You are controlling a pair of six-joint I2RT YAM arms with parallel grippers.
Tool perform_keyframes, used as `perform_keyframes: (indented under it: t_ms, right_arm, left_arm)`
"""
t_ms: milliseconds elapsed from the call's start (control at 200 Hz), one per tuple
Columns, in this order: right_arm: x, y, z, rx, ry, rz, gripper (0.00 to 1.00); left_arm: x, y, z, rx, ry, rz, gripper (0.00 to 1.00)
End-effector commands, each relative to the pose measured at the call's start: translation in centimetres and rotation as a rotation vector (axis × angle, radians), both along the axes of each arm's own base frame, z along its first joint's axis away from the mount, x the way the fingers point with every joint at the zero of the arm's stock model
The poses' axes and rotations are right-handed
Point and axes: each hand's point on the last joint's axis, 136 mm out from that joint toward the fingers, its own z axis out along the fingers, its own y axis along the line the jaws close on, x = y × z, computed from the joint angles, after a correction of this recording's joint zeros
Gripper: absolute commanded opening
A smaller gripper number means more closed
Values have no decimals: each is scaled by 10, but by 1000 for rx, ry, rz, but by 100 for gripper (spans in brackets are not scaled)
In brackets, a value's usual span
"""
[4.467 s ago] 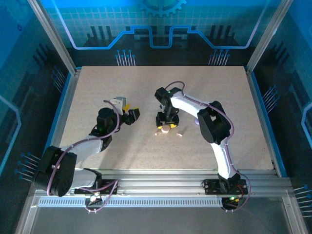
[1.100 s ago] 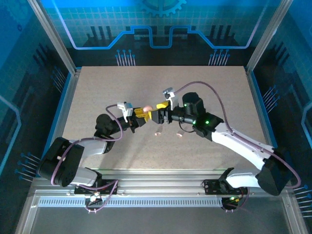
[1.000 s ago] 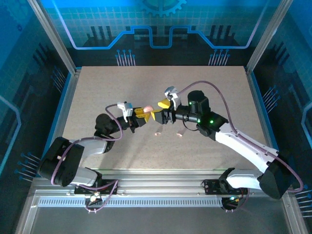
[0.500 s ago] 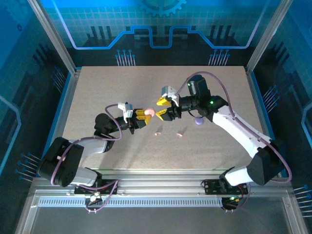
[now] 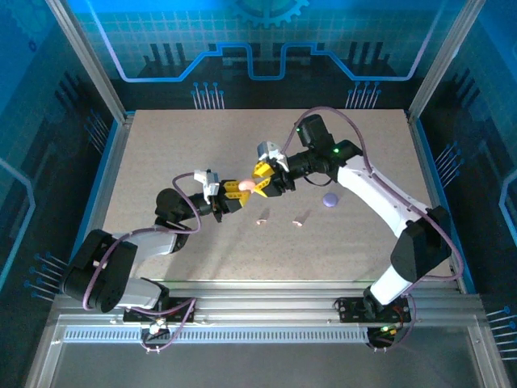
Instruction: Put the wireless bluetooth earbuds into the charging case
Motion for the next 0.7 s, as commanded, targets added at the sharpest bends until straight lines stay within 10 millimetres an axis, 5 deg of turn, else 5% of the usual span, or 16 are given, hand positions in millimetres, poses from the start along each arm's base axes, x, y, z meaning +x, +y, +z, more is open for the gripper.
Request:
perform_keyframes:
  t_ms: [0, 515, 695]
  right_arm:
    - [-11, 4, 7, 24, 22, 73, 41]
    - [-13, 11, 2, 1, 64, 130, 18]
    - [-9, -1, -4, -94, 13, 47, 12]
  left_arm:
    - [-9, -1, 21, -17, -94, -30, 18]
    - [-10, -2, 19, -15, -89, -35, 19]
    - [-7, 0, 14, -9, -94, 2, 47]
